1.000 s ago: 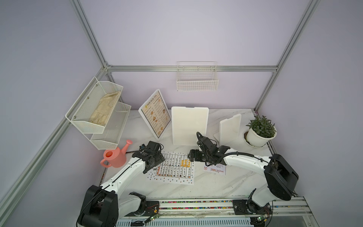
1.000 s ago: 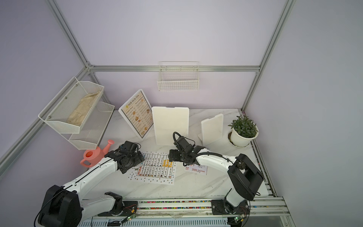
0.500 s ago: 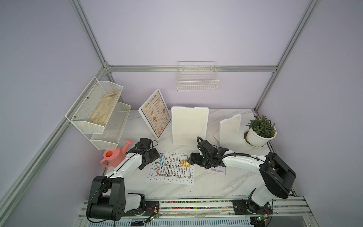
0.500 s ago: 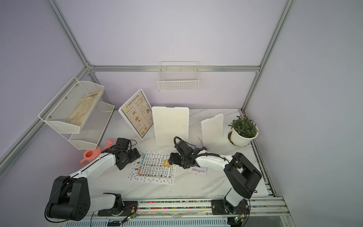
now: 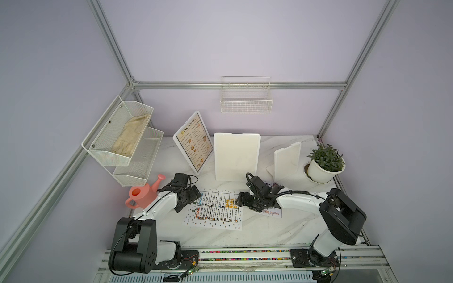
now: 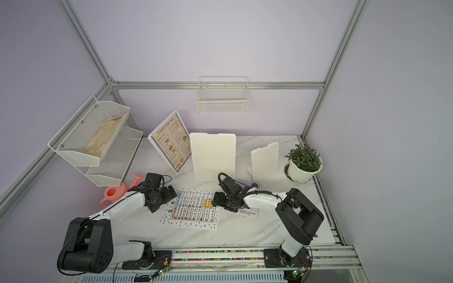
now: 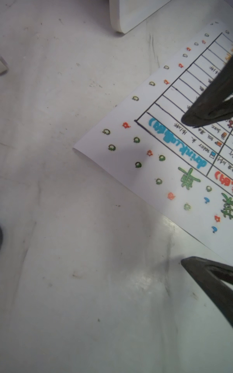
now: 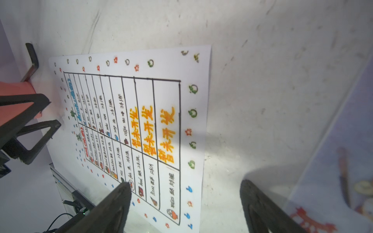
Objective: Insert the menus into the narrow rack
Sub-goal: Pick up the menu from the center of the board.
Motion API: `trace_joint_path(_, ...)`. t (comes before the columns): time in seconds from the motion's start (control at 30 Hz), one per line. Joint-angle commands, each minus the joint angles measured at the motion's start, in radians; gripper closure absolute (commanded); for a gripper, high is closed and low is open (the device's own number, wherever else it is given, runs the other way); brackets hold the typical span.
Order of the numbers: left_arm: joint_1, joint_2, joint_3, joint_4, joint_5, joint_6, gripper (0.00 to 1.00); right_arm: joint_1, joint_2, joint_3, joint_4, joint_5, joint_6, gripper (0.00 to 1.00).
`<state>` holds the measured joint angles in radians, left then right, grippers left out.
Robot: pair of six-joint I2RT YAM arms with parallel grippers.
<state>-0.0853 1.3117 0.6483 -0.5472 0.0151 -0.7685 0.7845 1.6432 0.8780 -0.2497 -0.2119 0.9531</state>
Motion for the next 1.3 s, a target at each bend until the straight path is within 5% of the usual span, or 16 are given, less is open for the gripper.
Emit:
trace_joint_path(0.0, 0.007, -0.006, -0.033, 0.013, 0.040, -0.019, 0.00, -0.011, 0.013, -0.023, 0.016, -0.001, 0.031, 0.13)
trace_joint_path(1.27, -0.015, -0.067, -0.127, 0.148, 0.345, 0.051, 0.00, -0.104, 0.113, -0.068, 0.133, -0.090, 0.037, 0.19)
